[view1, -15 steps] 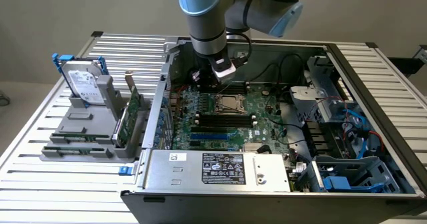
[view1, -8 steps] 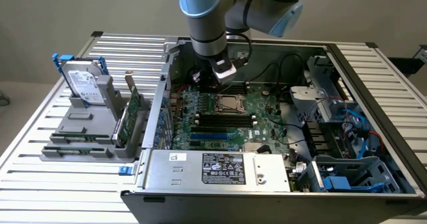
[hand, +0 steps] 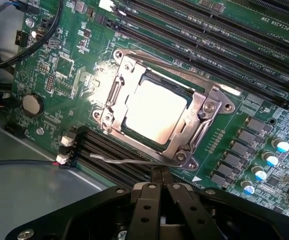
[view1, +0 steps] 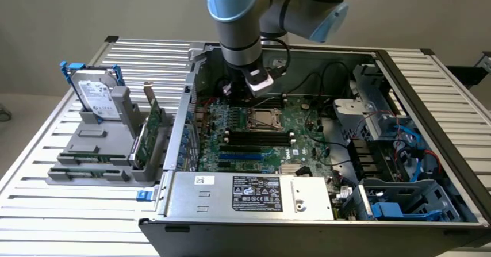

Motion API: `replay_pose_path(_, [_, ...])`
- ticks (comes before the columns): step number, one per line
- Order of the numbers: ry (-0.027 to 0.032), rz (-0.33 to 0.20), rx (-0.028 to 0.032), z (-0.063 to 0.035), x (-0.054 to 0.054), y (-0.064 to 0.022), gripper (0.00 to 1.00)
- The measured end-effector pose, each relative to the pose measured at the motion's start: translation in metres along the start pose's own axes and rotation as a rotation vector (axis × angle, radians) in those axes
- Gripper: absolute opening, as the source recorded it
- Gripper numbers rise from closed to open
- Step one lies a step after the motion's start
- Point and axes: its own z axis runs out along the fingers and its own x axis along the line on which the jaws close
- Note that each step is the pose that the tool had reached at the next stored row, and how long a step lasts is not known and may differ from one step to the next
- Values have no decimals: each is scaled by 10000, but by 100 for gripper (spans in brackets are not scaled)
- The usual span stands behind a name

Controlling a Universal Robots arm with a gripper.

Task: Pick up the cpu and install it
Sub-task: 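Close the cpu cover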

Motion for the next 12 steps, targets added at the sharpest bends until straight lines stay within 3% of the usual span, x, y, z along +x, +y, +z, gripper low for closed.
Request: replay_pose_path(12, [-2, -237, 48, 37, 41, 33, 11])
